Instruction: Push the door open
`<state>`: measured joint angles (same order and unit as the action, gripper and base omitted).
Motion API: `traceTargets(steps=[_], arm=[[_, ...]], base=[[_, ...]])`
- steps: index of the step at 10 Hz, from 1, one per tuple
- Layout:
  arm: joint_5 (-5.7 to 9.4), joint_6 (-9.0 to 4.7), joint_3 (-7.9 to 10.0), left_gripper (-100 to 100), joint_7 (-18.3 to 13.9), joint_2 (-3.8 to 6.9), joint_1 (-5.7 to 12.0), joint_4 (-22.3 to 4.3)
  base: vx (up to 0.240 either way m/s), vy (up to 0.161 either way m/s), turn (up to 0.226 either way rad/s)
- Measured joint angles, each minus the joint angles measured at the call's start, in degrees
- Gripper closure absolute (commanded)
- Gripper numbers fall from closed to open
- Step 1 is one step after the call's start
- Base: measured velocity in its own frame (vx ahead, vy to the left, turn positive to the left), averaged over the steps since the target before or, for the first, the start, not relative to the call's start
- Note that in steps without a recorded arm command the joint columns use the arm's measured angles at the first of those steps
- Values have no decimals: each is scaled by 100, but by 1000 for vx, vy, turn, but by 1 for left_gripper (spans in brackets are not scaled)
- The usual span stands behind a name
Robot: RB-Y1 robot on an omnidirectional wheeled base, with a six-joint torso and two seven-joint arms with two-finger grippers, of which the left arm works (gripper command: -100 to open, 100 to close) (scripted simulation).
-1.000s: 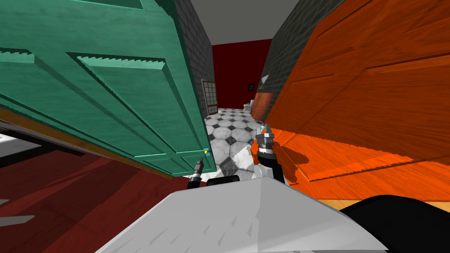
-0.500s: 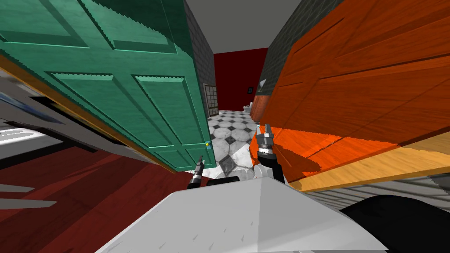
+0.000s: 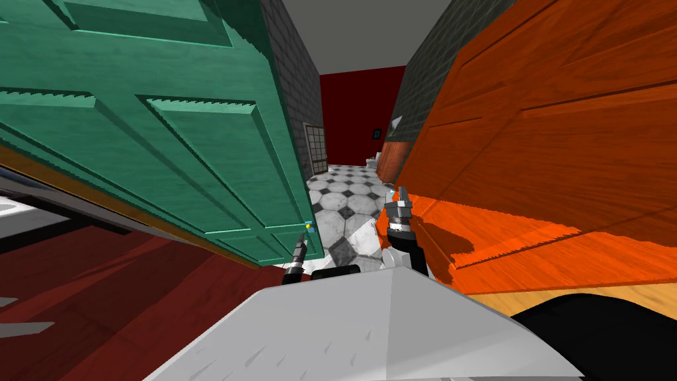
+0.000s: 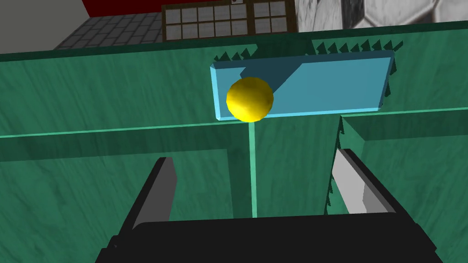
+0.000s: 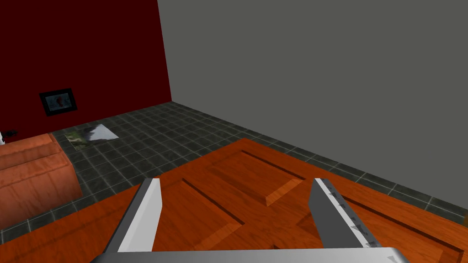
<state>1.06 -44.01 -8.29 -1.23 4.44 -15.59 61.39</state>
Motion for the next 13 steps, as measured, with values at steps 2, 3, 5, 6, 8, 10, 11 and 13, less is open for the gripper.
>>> traceTargets(steps=[2, 3, 5, 6, 8, 10, 11, 13], arm=[[9, -14, 39, -100, 18, -26, 73, -69], [14, -25, 57, -100, 25, -42, 111, -108], [18, -36, 76, 100, 35, -70, 156, -144], [18, -35, 75, 100, 34, -68, 153, -143], [17, -20, 76, 100, 35, -66, 156, -148], [15, -12, 71, 100, 36, -67, 145, -158], [15, -11, 71, 100, 36, -67, 142, -160], [38, 50, 110, 100, 65, -64, 98, -155]], base=[[201, -18, -21], [198, -15, -28], [33, -5, 4], [-32, 3, -13], [-16, 3, -3], [-4, 0, 1], [93, -30, 38], [147, -39, 42]])
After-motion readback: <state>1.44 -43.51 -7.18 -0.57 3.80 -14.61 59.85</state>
